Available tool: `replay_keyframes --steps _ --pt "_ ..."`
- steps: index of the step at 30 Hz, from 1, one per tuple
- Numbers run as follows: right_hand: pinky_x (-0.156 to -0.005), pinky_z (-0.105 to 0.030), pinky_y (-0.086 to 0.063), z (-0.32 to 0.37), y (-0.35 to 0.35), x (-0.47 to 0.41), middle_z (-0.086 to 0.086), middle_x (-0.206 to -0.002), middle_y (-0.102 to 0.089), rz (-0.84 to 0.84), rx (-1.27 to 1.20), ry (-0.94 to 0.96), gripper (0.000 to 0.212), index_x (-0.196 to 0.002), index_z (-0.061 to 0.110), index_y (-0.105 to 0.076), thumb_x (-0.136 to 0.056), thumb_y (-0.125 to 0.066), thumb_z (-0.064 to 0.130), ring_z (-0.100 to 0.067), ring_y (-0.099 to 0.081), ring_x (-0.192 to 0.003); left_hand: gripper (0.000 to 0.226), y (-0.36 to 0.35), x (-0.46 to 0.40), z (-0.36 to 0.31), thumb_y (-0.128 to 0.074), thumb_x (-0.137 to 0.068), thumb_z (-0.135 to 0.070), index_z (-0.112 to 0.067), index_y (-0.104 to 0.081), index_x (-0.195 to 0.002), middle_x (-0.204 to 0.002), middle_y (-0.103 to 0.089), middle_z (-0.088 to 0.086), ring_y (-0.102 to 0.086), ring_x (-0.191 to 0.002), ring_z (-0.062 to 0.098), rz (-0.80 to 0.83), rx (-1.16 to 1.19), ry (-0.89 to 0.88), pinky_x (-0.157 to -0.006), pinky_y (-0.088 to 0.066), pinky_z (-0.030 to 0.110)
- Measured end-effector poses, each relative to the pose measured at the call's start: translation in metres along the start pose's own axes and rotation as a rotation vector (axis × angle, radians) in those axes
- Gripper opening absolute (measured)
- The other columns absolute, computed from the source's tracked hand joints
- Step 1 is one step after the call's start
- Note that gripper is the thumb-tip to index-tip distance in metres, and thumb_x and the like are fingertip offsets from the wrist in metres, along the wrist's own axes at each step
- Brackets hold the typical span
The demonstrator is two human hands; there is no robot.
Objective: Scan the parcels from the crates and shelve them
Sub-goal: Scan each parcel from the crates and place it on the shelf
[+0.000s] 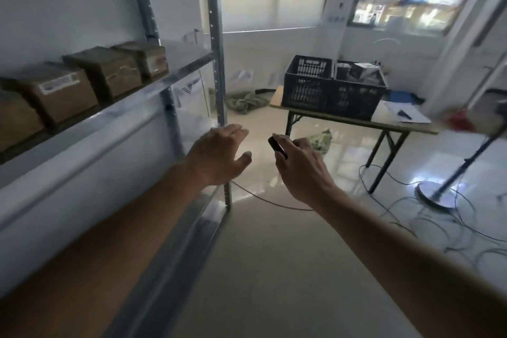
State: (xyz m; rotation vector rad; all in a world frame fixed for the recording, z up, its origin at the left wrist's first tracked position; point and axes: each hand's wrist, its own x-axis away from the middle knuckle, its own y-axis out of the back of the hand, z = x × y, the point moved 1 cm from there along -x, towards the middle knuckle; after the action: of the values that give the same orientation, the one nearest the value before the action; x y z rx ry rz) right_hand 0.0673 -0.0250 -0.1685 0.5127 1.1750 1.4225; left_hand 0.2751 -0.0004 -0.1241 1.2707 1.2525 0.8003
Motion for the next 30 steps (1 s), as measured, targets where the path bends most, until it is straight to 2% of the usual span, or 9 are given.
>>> replay_keyframes --steps 3,7,11,16,22,30 --pt "-0.089 -0.057 -0.056 -0.046 0.012 -0.04 -0.02 -0.134 -0.055 -0.047 0.039 -0.069 0.05 -0.158 0.038 -0.04 -0.109 -0.047 0.042 -0.046 -0.062 -0.106 0.066 -0.014 -0.07 -0.016 -0.054 -0.103 -0.05 -0.017 -0.042 -0.159 -0.164 -0.043 0.005 -0.043 -0.149 0.025 0.015 0.009 -0.086 -0.121 -0.039 0.047" --pt "-0.093 -0.062 -0.054 -0.112 0.025 -0.091 -0.019 -0.14 -0.052 -0.08 0.059 -0.164 0.047 -0.155 0.042 -0.037 -0.109 -0.043 0.045 -0.048 -0.057 -0.118 0.065 -0.037 -0.163 -0.046 -0.053 -0.104 -0.048 -0.015 -0.042 -0.159 -0.164 -0.043 0.005 -0.042 -0.149 0.025 0.024 0.027 -0.184 -0.12 -0.038 0.043" --pt "-0.091 -0.061 -0.056 -0.185 0.037 -0.146 -0.018 -0.138 -0.052 -0.111 0.055 -0.223 0.048 -0.156 0.043 -0.036 -0.109 -0.046 0.045 -0.047 -0.058 -0.112 0.063 -0.063 -0.257 -0.08 -0.055 -0.104 -0.047 -0.016 -0.044 -0.158 -0.164 -0.044 0.004 -0.044 -0.148 0.025 0.02 0.063 -0.238 -0.117 -0.04 0.042" --pt "-0.095 -0.058 -0.053 -0.285 0.052 -0.226 -0.015 -0.14 -0.052 -0.115 0.062 -0.254 0.05 -0.158 0.042 -0.039 -0.109 -0.044 0.047 -0.046 -0.058 -0.114 0.062 -0.103 -0.379 -0.121 -0.056 -0.103 -0.047 -0.018 -0.046 -0.157 -0.163 -0.044 0.001 -0.044 -0.148 0.022 0.017 0.093 -0.249 -0.115 -0.042 0.041" --pt "-0.093 -0.055 -0.054 -0.392 0.072 -0.322 -0.014 -0.132 -0.054 -0.118 0.082 -0.268 0.051 -0.158 0.042 -0.039 -0.108 -0.043 0.048 -0.044 -0.06 -0.109 0.064 -0.139 -0.516 -0.168 -0.056 -0.103 -0.046 -0.018 -0.042 -0.159 -0.166 -0.04 0.002 -0.041 -0.151 0.023 0.052 0.12 -0.275 -0.118 -0.038 0.042" --pt "-0.095 -0.056 -0.053 -0.498 0.061 -0.449 -0.013 -0.132 -0.055 -0.104 0.076 -0.332 0.054 -0.158 0.042 -0.039 -0.105 -0.038 0.053 -0.041 -0.06 -0.108 0.065 -0.191 -0.682 -0.174 -0.053 -0.103 -0.05 -0.021 -0.041 -0.16 -0.167 -0.038 -0.001 -0.039 -0.151 0.021 0.083 0.133 -0.306 -0.12 -0.037 0.042"
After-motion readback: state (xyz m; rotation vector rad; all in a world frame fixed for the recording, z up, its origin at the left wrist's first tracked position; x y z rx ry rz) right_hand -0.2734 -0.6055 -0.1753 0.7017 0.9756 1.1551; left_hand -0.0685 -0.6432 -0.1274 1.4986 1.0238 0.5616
